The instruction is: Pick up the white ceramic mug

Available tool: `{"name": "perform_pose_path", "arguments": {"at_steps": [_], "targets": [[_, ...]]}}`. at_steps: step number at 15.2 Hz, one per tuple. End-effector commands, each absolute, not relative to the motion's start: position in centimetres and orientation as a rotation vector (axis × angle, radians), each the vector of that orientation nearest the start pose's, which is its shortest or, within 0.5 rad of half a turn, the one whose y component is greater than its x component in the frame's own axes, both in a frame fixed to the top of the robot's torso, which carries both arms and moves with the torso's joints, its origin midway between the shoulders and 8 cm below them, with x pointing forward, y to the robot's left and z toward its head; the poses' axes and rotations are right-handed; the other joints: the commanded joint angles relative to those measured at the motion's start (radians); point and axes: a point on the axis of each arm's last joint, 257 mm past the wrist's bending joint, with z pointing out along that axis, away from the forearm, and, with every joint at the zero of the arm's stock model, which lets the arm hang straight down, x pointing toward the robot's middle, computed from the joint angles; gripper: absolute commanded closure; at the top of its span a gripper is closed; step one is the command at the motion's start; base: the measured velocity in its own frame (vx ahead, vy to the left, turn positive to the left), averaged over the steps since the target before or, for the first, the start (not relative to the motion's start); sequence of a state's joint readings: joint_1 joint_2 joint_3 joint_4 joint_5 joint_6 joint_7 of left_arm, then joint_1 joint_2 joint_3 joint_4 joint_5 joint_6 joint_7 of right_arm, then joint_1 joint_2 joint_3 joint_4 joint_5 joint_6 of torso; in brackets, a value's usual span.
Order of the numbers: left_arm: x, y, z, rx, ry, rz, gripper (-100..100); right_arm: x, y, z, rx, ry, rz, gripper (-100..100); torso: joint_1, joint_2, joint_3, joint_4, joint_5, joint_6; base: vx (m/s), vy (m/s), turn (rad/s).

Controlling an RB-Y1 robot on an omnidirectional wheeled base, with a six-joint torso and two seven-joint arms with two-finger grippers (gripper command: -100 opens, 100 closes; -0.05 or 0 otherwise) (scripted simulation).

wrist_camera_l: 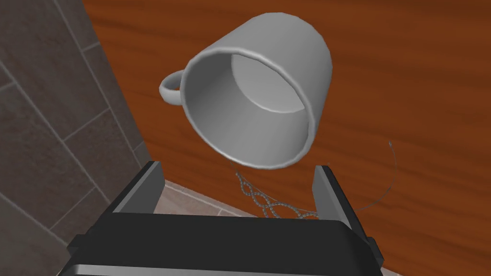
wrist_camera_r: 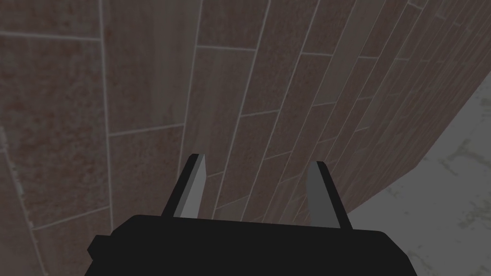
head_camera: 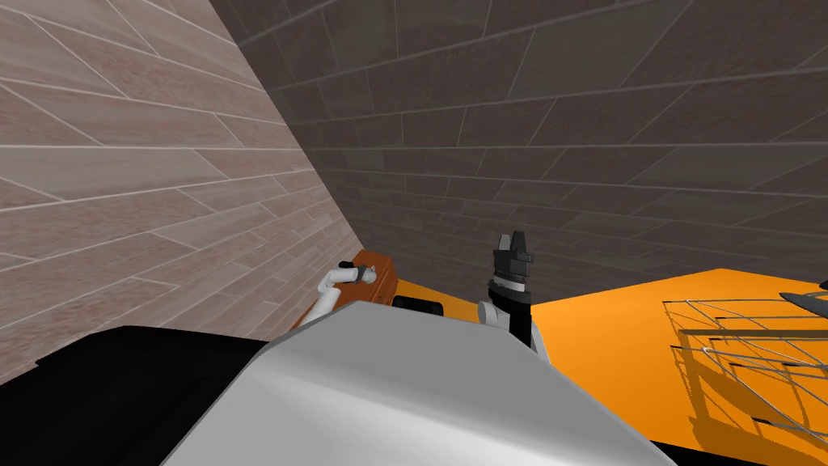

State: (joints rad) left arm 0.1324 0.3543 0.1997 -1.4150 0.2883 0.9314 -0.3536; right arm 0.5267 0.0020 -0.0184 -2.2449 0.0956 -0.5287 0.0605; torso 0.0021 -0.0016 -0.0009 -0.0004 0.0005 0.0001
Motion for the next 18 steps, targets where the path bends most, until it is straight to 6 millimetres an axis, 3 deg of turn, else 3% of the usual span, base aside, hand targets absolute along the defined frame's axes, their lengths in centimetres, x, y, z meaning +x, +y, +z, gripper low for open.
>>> {"name": "perform_pose_path", "arguments": {"at_steps": [1, 13, 18], "targets": [[31.3, 45.6, -49.7, -1.851, 2.046, -0.133, -100, 34.5, -27.8, 0.5, 0.595, 0.704, 1.154, 0, 0.0, 0.0, 0.0, 0.0, 0.0, 0.0, 0.008, 0.026, -0.085], [24.8, 44.6, -53.0, -2.049, 2.242, 0.004, -100, 34.5, -27.8, 0.5, 0.595, 0.704, 1.154, 0, -0.001, -0.001, 0.0, 0.0, 0.0, 0.0, 0.012, 0.02, -0.084], [24.6, 43.9, -54.5, -2.053, 2.232, 0.001, -100, 34.5, -27.8, 0.5, 0.595, 0.704, 1.154, 0, -0.001, 0.0, 0.0, 0.0, 0.0, 0.0, 0.006, 0.025, -0.035]]}}
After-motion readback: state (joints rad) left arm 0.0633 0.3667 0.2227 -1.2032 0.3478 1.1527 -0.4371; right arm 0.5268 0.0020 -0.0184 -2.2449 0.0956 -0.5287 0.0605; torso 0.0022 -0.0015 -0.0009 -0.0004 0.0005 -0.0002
